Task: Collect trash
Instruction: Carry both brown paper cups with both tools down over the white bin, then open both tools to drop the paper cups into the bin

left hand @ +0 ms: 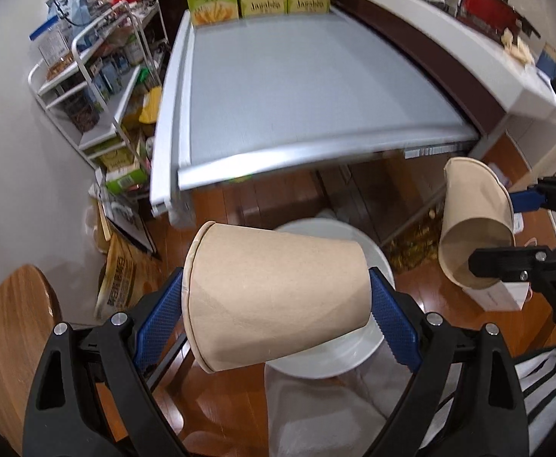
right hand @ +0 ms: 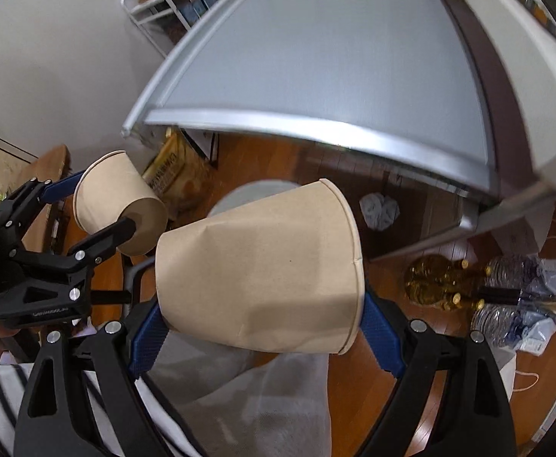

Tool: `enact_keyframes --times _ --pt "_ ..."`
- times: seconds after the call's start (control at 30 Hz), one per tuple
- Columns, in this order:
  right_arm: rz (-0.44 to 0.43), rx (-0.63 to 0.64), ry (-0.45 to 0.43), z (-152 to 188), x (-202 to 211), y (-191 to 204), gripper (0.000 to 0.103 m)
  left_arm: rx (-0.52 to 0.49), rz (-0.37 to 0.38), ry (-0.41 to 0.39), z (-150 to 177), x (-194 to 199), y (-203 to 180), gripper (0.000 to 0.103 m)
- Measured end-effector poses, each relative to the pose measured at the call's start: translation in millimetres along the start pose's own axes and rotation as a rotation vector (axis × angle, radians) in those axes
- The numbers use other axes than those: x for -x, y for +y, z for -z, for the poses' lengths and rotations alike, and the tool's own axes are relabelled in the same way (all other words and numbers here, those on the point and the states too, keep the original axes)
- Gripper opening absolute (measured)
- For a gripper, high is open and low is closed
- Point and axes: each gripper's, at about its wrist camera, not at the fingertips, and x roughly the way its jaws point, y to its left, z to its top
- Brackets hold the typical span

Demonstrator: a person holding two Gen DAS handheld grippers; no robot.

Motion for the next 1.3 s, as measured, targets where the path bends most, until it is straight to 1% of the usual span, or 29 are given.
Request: enact_keyframes --times 0.23,0.37,0.5,0.6,0.83,1.13,1.3 --pt "0.014 -0.019 0.067 9 -37 -6 0.086 -0.015 0.007 0.073 18 -29 -5 0.093" --pt "0.008 -0.033 0.104 7 -55 -5 0.086 -0.005 0.015 0.105 21 -42 -4 0.093" --pt "0.029 -0.028 0.131 4 -71 -2 0.086 0.005 0.001 0.137 22 -57 -3 0.093" --pt "0.039 -0.034 0.15 2 -81 -1 0.086 -0.002 -0.011 0.149 22 -64 -2 0.093" --pt "0.044 -0.059 0.16 -4 -91 -6 0.086 -0.033 -0.025 0.172 28 -73 -5 0.093" --pt "0.046 -0.065 0.179 -11 -102 -5 0.086 -0.073 -0.034 0.186 31 -81 -3 0.093" --pt "0.049 -0.064 0.186 -13 -104 -3 0.086 -0.076 -0.031 0.186 32 -81 -2 0.093"
